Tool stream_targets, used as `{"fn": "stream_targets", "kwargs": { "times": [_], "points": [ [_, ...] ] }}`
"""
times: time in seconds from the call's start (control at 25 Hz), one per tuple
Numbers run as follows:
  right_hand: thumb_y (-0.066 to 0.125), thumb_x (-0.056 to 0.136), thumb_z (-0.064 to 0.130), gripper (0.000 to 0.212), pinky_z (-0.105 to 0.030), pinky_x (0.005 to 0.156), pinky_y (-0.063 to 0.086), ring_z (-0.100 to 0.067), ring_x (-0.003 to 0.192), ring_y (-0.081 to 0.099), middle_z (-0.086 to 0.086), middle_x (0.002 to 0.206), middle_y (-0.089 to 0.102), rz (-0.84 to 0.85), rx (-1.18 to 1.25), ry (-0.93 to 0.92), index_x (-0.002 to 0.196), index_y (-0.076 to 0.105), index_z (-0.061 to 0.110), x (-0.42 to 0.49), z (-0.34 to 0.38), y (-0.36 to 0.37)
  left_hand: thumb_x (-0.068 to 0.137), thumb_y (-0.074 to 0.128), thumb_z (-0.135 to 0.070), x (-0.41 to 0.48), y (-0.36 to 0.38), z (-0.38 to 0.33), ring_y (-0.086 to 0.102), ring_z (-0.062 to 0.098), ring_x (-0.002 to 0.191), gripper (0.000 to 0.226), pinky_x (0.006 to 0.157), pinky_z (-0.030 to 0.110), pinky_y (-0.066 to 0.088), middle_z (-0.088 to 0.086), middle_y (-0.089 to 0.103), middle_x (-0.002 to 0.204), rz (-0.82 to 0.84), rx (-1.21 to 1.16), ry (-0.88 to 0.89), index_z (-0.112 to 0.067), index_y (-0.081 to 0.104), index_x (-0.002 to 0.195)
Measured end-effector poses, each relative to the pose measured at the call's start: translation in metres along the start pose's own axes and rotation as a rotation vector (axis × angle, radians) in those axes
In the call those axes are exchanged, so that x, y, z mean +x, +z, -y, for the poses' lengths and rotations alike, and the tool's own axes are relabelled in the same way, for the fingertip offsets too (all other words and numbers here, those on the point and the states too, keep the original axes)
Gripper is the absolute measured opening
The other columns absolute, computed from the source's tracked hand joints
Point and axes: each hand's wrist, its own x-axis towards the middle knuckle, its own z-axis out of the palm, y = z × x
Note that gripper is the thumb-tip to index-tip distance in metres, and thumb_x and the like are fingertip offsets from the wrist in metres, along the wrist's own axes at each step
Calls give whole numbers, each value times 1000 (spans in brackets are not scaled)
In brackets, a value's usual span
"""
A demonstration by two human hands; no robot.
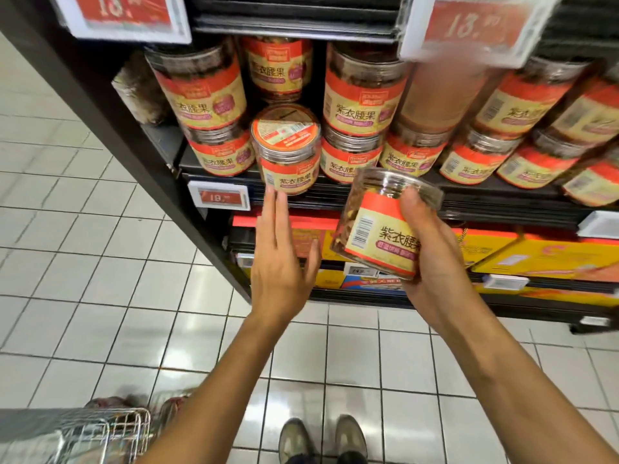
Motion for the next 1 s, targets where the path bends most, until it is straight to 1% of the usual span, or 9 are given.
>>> {"fn": "stream_targets", "kwargs": {
  "times": [0.08, 0.2, 0.32, 0.4, 0.48, 0.6, 0.72, 0.88, 1.0],
  "points": [
    [68, 52, 46, 69, -27, 61, 57, -14, 76, 72, 1, 85, 74, -19, 8, 12, 113, 61, 16, 0, -2, 0, 90, 53, -25, 14, 4, -1, 11, 12, 143, 75, 112, 33, 31, 13, 11, 156, 35, 2, -18, -1, 12, 147],
    [70, 54, 46, 68, -26, 61, 56, -15, 79, 72, 0, 87, 75, -13, -7, 3, 114, 61, 16, -2, -6, -1, 91, 53, -25, 38, 1, 1, 17, 25, 144, 76, 98, 30, 44, 17, 3, 158, 88, 51, -78, -3, 8, 148],
    [72, 58, 46, 50, -25, 61, 56, -13, 79, 72, 2, 84, 75, 9, -8, -43, 102, 65, 21, -1, -6, 2, 93, 53, -22, 44, -11, 2, 17, 24, 144, 71, 104, 19, 31, 16, 10, 157, 118, 35, -90, -2, 13, 148],
    [74, 53, 49, 56, -24, 61, 56, -10, 77, 72, 5, 81, 75, -7, -37, -55, 101, 63, 22, 0, -3, 9, 94, 51, -19, 37, -25, -7, 32, 23, 137, 53, 108, 10, 24, 16, 34, 147, 20, -80, -139, -1, 35, 141],
    [69, 52, 56, 63, -28, 70, 57, -9, 82, 71, 8, 83, 75, -26, -80, -67, 105, 61, 23, 3, 1, 18, 94, 44, -25, 32, -40, -26, 54, 17, 119, 36, 104, 24, 40, 6, 59, 124, -48, -366, -270, -8, 57, 124],
    [36, 85, 65, 60, -34, 89, 53, -13, 105, 66, 2, 111, 70, 116, -73, -149, 120, 58, 21, 3, 3, 37, 90, 36, -49, 39, -58, -63, 61, 14, 112, 49, 96, 35, 49, 2, 66, 117, 138, -854, -396, -19, 56, 124],
    [16, 87, 60, 72, -29, 101, 45, -11, 122, 54, 0, 134, 57, 243, -14, -155, 135, 46, 15, -9, 0, 44, 75, 52, -54, 50, -66, -68, 62, 24, 110, 62, 94, 49, 49, 8, 64, 118, 96, -895, -396, -15, 49, 123],
    [30, 88, 52, 47, -29, 99, 46, -7, 111, 60, 5, 114, 68, 70, -235, -280, 104, 65, 25, -27, -10, 36, 69, 58, -49, 53, -71, -53, 65, 19, 99, 56, 86, 37, 53, 4, 66, 104, -37, -947, -428, -12, 51, 111],
    [35, 88, 51, 42, -33, 103, 42, -10, 120, 55, 4, 120, 64, 147, -368, -395, 108, 64, 28, -29, -13, 44, 70, 57, -52, 65, -72, -54, 62, 11, 99, 60, 89, 34, 52, 0, 60, 106, -126, -883, -370, -13, 40, 113]
  ]
}}
